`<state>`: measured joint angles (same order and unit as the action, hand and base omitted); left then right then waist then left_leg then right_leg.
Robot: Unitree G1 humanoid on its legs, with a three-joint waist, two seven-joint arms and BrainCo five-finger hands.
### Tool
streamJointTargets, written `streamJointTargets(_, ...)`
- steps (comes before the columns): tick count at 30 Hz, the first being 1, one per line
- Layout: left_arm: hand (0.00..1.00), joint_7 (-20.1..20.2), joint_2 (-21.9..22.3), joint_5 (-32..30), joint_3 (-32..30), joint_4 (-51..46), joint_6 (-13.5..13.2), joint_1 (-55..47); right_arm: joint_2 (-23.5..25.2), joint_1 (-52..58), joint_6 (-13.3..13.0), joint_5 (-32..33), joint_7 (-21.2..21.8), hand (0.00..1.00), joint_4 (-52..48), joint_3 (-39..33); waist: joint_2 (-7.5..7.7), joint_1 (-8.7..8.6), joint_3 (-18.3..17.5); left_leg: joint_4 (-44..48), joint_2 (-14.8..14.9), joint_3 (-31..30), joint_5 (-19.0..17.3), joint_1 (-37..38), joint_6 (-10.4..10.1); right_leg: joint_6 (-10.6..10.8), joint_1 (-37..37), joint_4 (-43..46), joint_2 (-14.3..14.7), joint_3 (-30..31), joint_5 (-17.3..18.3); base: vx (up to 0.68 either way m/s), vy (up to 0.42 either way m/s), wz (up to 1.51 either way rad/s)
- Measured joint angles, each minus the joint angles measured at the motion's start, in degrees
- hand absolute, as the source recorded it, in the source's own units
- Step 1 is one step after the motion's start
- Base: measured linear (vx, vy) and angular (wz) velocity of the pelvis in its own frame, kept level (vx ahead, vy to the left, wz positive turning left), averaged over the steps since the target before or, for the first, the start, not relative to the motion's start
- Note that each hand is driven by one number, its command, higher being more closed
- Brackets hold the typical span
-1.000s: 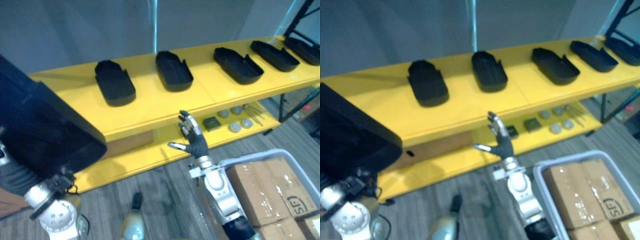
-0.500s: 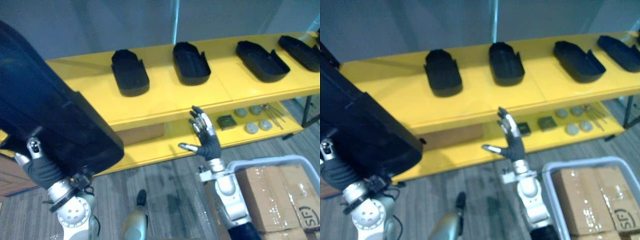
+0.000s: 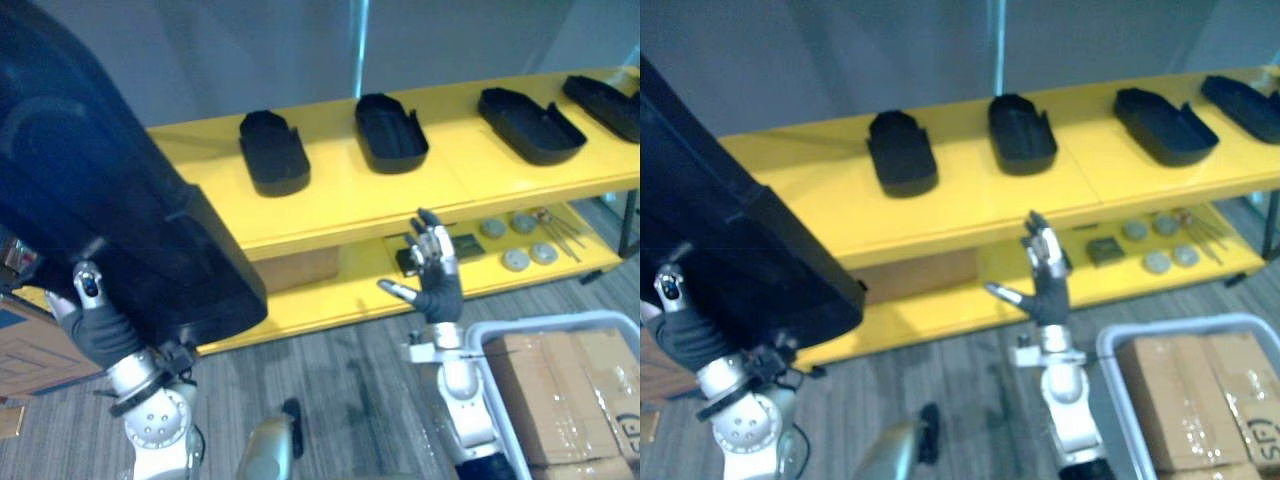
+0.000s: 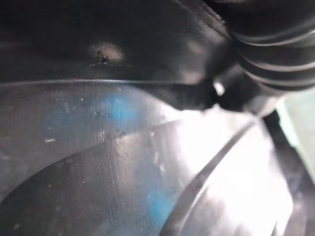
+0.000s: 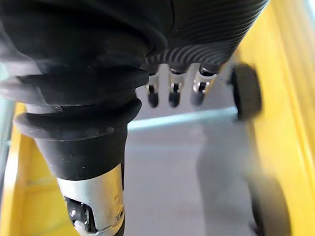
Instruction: Walk over and take plastic housings, then place them on the shelf
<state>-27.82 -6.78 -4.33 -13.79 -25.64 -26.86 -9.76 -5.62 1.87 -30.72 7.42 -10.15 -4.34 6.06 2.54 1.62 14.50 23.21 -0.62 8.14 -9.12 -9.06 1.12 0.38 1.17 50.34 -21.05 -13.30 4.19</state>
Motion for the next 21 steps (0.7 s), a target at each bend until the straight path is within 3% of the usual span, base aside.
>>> streamJointTargets(1, 1.0, 0.0, -0.76, 0.0, -0.53, -0.03, -0.09, 0.27, 0.17, -0.09, -0.56, -0.32, -0.17, 0.0, -0.1, -0.89, -0.46, -0.05, 0.06, -1.31, 0.17, -0.18, 0.09, 0.96, 0.2, 0.22, -1.42, 1.81, 0.16, 0.98, 0.27, 0.18, 0.149, 0.07)
streamJointTargets(2, 1.0, -0.05, -1.62, 0.15, -1.46, -0.09, -0.17, 0.8, 0.14, -0.57, -1.0, -0.98, -0.24, 0.0, -0.92, -2.29, -0.64, -0.21, -0.24, -3.25, 0.52, -0.92, 0.48, 2.56, 0.73, 0.85, -3.4, 2.44, 0.8, 1.1, 3.65, 0.17, 0.129, 0.06)
streamJointTargets(4, 1.0, -0.11, -2.07, 1.75, -2.42, -0.08, -0.06, 1.56, -0.02, -1.48, -1.83, -1.78, 0.12, 0.0, -3.43, -4.01, -1.39, -0.22, -0.6, -5.43, 1.82, -1.33, 1.02, 4.21, -0.04, 2.73, -4.36, -7.0, 4.2, 1.22, 7.77, 0.19, 0.108, 0.1)
streamJointTargets(5, 1.0, -0.55, -2.49, 2.87, -2.51, 0.14, 0.91, 2.96, -0.64, -2.51, -2.57, -2.71, 0.68, 0.0, -6.9, -5.91, -1.18, -0.43, -1.42, -6.74, 2.04, -1.93, 1.07, 4.52, -0.18, 4.09, -5.12, -20.78, 7.46, 4.71, 8.23, 0.19, 0.04, 0.16)
streamJointTargets(9, 1.0, -1.3, -3.6, 3.28, -0.67, 3.21, 2.54, 5.79, -3.8, -3.57, -2.84, -2.05, 3.09, 0.0, -9.32, -8.35, -0.47, -1.2, -2.82, -6.81, 1.36, -5.54, 0.51, 5.2, -1.11, 7.9, -4.92, -30.25, 9.74, 8.66, 5.78, 0.23, -0.09, 0.55)
streamJointTargets(12, 1.0, -2.17, -2.53, 3.21, -0.66, 3.49, 3.7, 4.84, -5.56, -5.72, -2.68, 2.1, 7.51, 0.0, -9.51, -8.29, 1.64, -0.82, -5.17, -5.37, 1.14, -8.66, -1.07, 4.73, -3.68, 7.43, -0.93, -39.06, 10.76, 5.12, 0.33, 0.21, -0.251, 0.57)
streamJointTargets(13, 1.0, -2.11, -0.09, 3.29, -0.25, 3.18, 4.02, 3.14, -6.87, -6.07, -2.29, 3.87, 8.94, 0.0, -10.14, -8.19, -0.27, -0.76, -6.32, -4.73, 2.86, -9.24, -1.54, 3.24, -4.53, 6.65, 0.5, -41.82, 12.59, 3.13, -0.38, 0.19, -0.28, 0.66)
streamJointTargets(14, 1.0, -1.91, 1.04, 3.29, -0.08, 3.16, 4.01, 2.33, -7.5, -6.09, -2.16, 4.73, 9.43, 0.0, -10.62, -8.23, -1.12, -0.76, -6.81, -4.74, 3.72, -9.18, -1.81, 2.82, -4.93, 6.18, 1.18, -43.17, 13.3, 2.12, -0.72, 0.22, -0.257, 0.51)
streamJointTargets(16, 1.0, -0.48, 3.42, 3.24, 0.37, 3.04, 4.0, 0.53, -8.33, -5.99, -1.45, 8.21, 12.29, 0.0, -11.0, -8.19, -3.44, -0.57, -8.06, -6.29, 6.88, -3.77, -1.13, 3.12, -5.35, 5.61, 4.1, -46.26, 14.35, -1.6, -1.1, 0.2, -0.207, 0.64)
streamJointTargets(19, 1.0, 2.62, 3.51, 3.27, 1.23, 1.85, 3.18, 0.74, -8.71, -6.72, -0.99, 10.18, 15.27, 0.0, -11.13, -6.68, -4.72, -0.27, -9.14, -12.02, 6.65, -0.61, 2.53, 5.35, -5.79, 5.6, 5.29, -46.56, 13.56, -4.51, -1.09, 0.13, -0.053, 0.57)
streamJointTargets(21, 1.0, 3.7, 3.39, 3.24, 1.59, 0.72, 2.87, 1.55, -8.38, -7.21, -0.32, 10.31, 17.74, 0.0, -11.48, -3.81, -4.49, -0.09, -9.15, -16.17, 5.53, -1.44, 4.81, 7.33, -5.56, 5.6, 6.15, -46.72, 12.83, -5.91, -1.09, 0.1, 0.006, 0.31)
